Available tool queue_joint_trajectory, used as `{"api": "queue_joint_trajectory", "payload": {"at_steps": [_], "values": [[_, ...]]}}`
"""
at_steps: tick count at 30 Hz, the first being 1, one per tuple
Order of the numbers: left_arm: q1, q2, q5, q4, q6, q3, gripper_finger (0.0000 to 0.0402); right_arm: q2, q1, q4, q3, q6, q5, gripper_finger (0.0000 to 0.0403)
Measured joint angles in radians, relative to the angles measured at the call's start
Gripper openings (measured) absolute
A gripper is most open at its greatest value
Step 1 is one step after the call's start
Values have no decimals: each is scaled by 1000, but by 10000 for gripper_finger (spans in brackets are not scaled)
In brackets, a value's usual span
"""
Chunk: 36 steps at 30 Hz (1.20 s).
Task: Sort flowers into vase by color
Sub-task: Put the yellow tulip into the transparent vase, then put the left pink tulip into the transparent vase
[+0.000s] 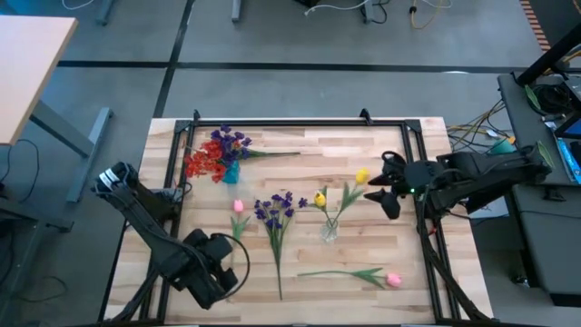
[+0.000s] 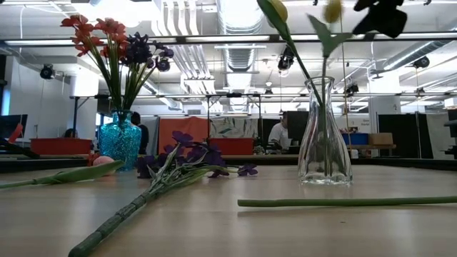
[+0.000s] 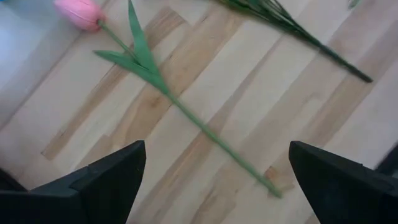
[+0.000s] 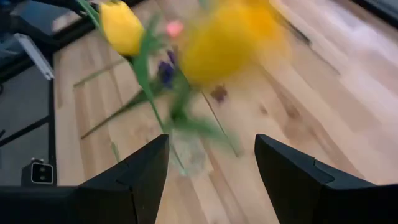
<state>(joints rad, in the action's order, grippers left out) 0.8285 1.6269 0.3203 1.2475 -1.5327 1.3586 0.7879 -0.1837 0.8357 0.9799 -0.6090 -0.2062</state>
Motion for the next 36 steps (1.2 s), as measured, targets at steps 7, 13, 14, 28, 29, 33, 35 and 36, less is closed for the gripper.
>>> {"api": "queue_joint_trajectory", "payload": {"at_steps": [7, 13, 14, 28, 29, 33, 35, 36], "values": [[16, 63, 9, -12, -21, 0, 378, 0, -11, 222, 70, -172, 7, 228], [62, 118, 62, -33, -56, 0, 378, 0, -62, 277, 96, -287, 7, 228], [68, 130, 63, -35, -60, 0, 378, 0, -73, 278, 96, -304, 10, 228], [43, 238, 63, -77, -187, -18, 356, 71, -227, 274, 81, -551, 23, 228], [37, 236, 63, -87, -187, -29, 352, 83, -237, 275, 81, -560, 23, 228], [11, 228, 63, -166, -185, -93, 341, 137, -281, 272, 80, -594, 23, 228], [-3, 228, 62, -217, -185, -137, 337, 160, -298, 262, 80, -599, 23, 228], [-8, 228, 60, -248, -185, -161, 335, 169, -305, 251, 80, -599, 23, 228]]}}
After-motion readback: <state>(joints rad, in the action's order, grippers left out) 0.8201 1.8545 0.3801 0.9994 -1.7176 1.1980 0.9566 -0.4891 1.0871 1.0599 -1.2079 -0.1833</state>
